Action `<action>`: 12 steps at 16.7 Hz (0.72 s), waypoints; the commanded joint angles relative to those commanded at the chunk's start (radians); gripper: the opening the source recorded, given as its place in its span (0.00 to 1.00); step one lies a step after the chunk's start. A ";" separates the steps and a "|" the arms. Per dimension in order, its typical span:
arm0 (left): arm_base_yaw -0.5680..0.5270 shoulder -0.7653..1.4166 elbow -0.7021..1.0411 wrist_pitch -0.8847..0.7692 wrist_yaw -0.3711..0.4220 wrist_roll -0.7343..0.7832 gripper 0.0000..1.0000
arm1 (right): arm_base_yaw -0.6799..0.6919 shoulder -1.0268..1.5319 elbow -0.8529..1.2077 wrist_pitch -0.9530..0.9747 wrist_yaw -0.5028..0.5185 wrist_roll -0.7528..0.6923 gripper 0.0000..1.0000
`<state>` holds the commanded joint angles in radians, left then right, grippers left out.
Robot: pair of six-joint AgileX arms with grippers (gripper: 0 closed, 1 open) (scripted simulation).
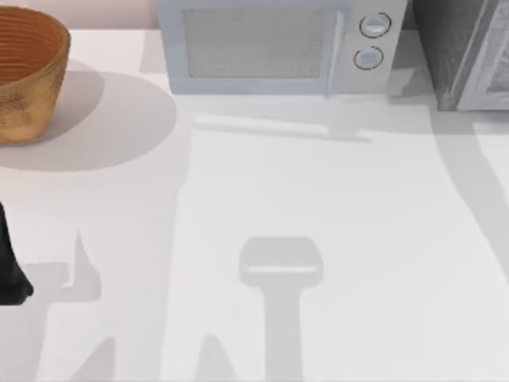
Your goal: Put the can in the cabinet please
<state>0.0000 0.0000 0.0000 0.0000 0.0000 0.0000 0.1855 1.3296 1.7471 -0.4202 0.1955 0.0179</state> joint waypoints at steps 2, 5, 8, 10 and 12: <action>0.000 0.000 0.000 0.000 0.000 0.000 1.00 | 0.000 0.000 0.000 0.000 0.000 0.000 0.00; 0.000 0.000 0.000 0.000 0.000 0.000 1.00 | -0.004 -0.001 -0.002 0.001 -0.002 0.002 0.00; 0.000 0.000 0.000 0.000 0.000 0.000 1.00 | -0.007 0.060 0.065 -0.020 -0.007 0.002 0.00; 0.000 0.000 0.000 0.000 0.000 0.000 1.00 | -0.013 0.139 0.163 -0.047 -0.015 0.002 0.00; 0.000 0.000 0.000 0.000 0.000 0.000 1.00 | -0.022 0.237 0.294 -0.082 -0.024 0.001 0.00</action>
<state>0.0000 0.0000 0.0000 0.0000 0.0000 0.0000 0.1637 1.5663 2.0409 -0.5023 0.1713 0.0191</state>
